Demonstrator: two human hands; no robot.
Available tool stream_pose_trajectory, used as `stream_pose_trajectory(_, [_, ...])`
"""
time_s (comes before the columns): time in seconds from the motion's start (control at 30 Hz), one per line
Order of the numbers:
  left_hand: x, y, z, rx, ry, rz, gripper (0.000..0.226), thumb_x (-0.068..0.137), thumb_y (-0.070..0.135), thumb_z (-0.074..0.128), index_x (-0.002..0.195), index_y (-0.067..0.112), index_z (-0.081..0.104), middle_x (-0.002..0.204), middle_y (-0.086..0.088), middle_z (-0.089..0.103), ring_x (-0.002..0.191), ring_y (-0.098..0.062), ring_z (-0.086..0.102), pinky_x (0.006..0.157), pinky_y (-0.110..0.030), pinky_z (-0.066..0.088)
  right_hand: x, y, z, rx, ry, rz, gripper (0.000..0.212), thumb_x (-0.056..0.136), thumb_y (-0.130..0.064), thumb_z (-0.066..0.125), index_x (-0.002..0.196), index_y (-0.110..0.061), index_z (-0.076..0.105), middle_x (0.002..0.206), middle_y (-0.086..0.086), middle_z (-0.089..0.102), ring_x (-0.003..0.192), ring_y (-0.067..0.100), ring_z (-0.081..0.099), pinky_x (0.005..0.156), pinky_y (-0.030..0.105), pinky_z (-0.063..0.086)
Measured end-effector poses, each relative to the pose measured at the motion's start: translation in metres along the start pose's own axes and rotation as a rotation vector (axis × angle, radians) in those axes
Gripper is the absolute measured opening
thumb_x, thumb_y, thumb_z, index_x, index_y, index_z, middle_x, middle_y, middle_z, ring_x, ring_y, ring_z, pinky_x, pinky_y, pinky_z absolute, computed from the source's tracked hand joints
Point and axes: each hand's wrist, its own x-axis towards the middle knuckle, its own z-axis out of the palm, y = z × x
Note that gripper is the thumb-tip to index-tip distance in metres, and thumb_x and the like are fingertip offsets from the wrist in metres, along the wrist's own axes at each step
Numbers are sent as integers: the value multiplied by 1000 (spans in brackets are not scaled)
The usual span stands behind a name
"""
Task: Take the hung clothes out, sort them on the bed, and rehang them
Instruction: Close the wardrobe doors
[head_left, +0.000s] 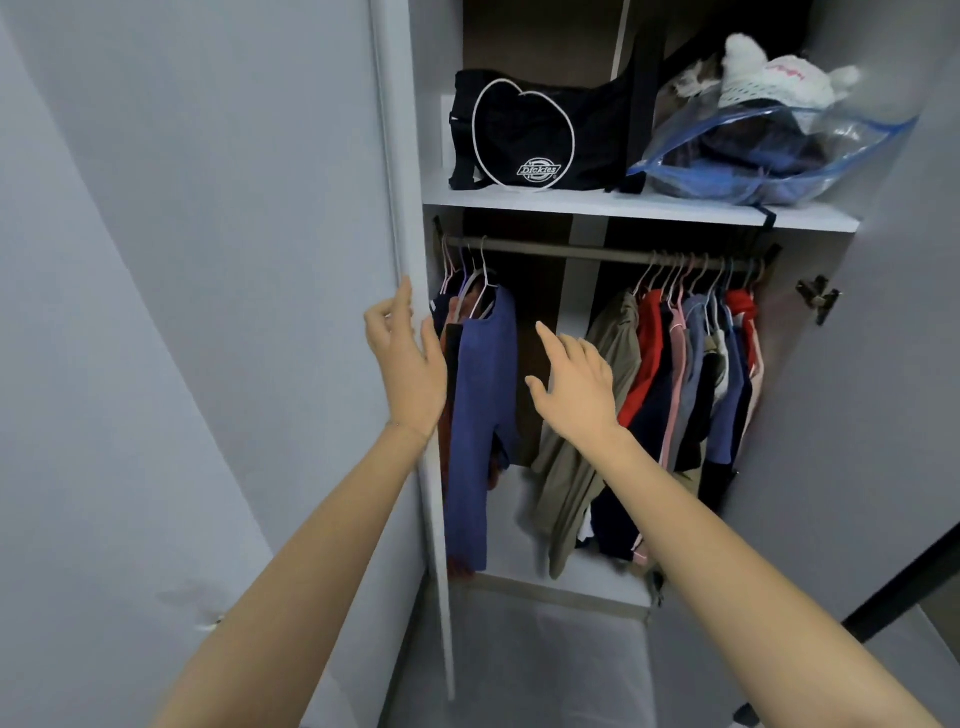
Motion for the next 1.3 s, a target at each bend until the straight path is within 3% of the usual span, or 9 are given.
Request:
stream_pose_trajectory(0.17, [-4, 4, 53, 21, -241, 106, 57, 101, 13, 52, 154, 22, 31, 124, -3, 39, 118, -15, 43, 108, -15, 32, 2, 42, -13, -31, 37, 98, 69, 97, -39, 52, 156, -25, 18, 153, 10, 36, 143, 31, 27, 115, 47, 27])
stream_pose_trajectory(0.23, [1, 1, 78, 78, -322, 148, 64, 100, 17, 56, 155, 27, 25, 140, -8, 37, 131, -20, 38, 115, -28, 30, 1, 60, -18, -52, 59, 127, 69, 97, -39, 52, 156, -24, 19, 152, 10, 38, 141, 30, 29, 114, 47, 28])
stream_pose_trajectory(0.3, [6, 3, 107, 123, -378, 134, 71, 100, 24, 57, 156, 33, 15, 158, -11, 23, 145, -26, 24, 119, -46, 26, -1, 78, -22, -59, 81, 157, 69, 97, -38, 53, 156, -23, 20, 151, 10, 39, 141, 31, 30, 113, 47, 29])
stream_pose_trajectory(0.43, [21, 9, 169, 260, -463, 125, 80, 101, 32, 53, 153, 39, -7, 166, -8, -2, 152, -29, 2, 118, -59, 8, 0, 112, -23, -75, 109, 205, 68, 97, -39, 52, 156, -24, 21, 153, 10, 37, 142, 32, 28, 115, 48, 26])
stream_pose_trajectory(0.6, [21, -1, 232, 290, -393, 152, 68, 104, 28, 47, 158, 31, 5, 165, -16, -1, 152, -36, 3, 115, -60, 27, 32, 146, -18, -70, 128, 219, 68, 97, -38, 53, 156, -25, 21, 155, 9, 34, 145, 31, 24, 118, 49, 22])
stream_pose_trajectory(0.83, [31, -13, 285, 343, -298, 139, 70, 103, 28, 50, 156, 37, 5, 165, -14, 2, 152, -34, 4, 115, -55, 25, 94, 179, 2, -72, 142, 177, 68, 96, -38, 54, 155, -24, 23, 156, 10, 32, 146, 32, 23, 119, 46, 19])
stream_pose_trajectory(0.97, [37, -20, 311, 392, -282, 125, 70, 102, 28, 51, 157, 36, 9, 165, -14, 1, 152, -34, 3, 115, -56, 23, 119, 197, 15, -66, 118, 184, 70, 95, -40, 55, 155, -25, 22, 155, 10, 34, 145, 32, 24, 116, 51, 25])
stream_pose_trajectory(1.3, [50, -53, 335, 604, -288, 255, 72, 99, 41, 52, 158, 30, 13, 164, -17, 12, 151, -37, 13, 106, -50, 44, 159, 219, 37, -46, 99, 170, 70, 95, -40, 55, 156, -27, 22, 154, 8, 36, 145, 31, 23, 118, 49, 22])
